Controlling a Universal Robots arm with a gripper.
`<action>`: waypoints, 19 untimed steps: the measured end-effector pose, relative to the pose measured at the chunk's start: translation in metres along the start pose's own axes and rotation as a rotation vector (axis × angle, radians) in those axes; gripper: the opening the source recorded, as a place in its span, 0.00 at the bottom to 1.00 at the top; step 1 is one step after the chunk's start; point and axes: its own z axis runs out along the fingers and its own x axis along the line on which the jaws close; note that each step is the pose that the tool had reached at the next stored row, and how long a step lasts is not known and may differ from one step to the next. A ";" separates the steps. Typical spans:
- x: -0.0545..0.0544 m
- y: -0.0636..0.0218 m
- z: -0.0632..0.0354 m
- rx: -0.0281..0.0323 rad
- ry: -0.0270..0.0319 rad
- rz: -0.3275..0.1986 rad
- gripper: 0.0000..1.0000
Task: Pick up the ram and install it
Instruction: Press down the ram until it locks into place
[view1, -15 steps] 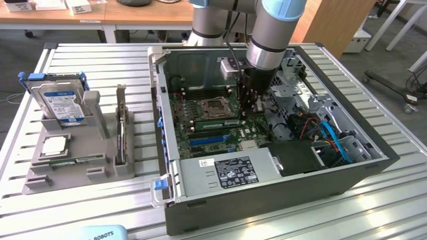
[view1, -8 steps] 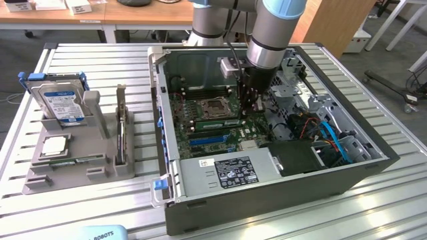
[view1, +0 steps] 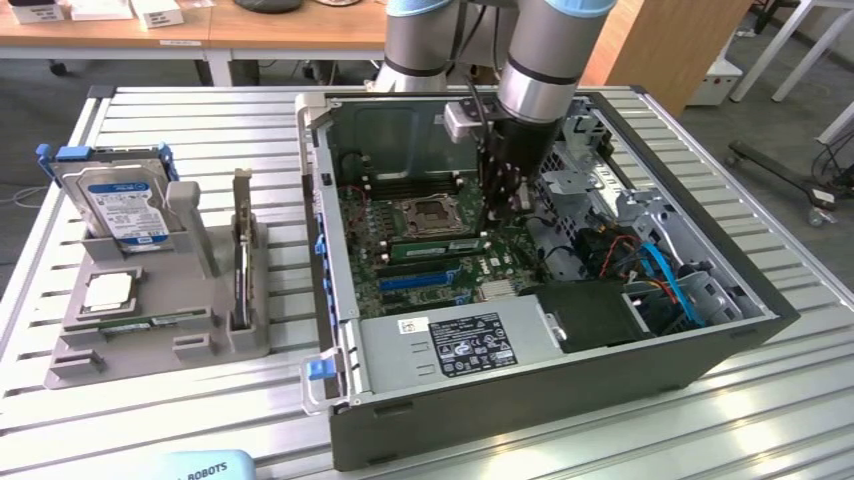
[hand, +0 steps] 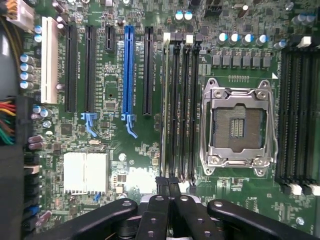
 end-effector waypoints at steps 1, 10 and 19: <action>0.000 0.0001 -0.0020 -0.0001 0.0002 0.000 0.10; 0.000 0.0003 -0.0111 0.0000 0.0003 0.000 0.10; 0.000 0.0046 -0.0111 0.0000 0.0006 0.000 0.10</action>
